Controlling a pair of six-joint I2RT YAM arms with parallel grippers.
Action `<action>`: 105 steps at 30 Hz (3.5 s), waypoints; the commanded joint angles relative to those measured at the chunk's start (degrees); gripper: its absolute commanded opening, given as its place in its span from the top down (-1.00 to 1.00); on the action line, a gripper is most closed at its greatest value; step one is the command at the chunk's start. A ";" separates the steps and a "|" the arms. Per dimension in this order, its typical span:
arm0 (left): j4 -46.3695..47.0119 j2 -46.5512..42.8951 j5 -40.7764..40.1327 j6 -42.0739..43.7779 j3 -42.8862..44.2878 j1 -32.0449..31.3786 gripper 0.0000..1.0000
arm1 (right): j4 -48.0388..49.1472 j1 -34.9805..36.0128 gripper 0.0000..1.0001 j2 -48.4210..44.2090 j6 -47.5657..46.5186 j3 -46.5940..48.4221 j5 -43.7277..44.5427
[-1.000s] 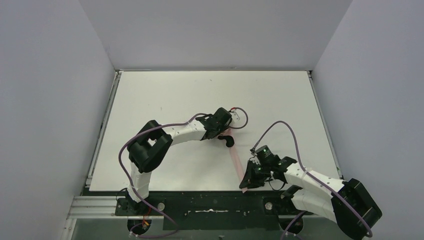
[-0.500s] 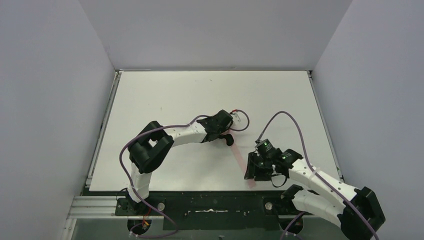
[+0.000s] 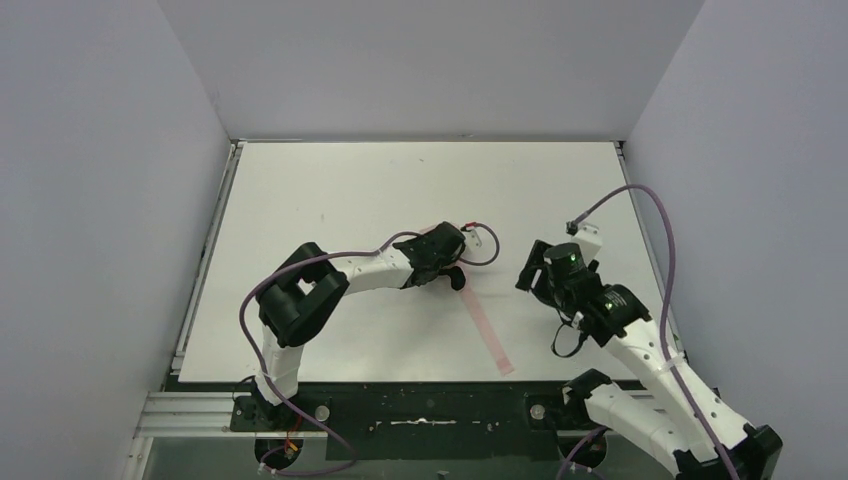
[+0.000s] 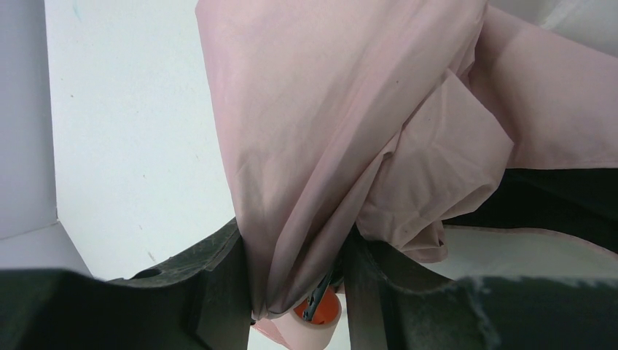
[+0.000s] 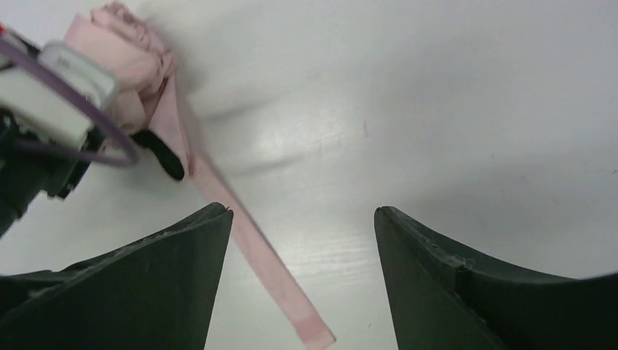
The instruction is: Put away the umbrella
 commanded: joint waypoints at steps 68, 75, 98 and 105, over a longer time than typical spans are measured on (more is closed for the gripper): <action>58.50 1.33 12.23 41.10 -31.68 -6.77 1.00 | -13.19 -14.06 -0.63 66.43 -103.39 50.64 -67.13; 58.59 1.60 12.03 41.24 -31.50 -6.92 1.00 | -16.07 -12.18 -0.63 70.30 -105.04 50.98 -65.49; 56.16 -1.27 10.93 38.97 -30.16 -8.29 1.00 | -12.33 -10.35 0.00 79.00 -99.48 47.99 -56.52; 54.31 -3.13 10.52 37.74 -29.21 -8.42 0.55 | -9.03 -10.43 0.53 77.84 -96.82 46.68 -55.14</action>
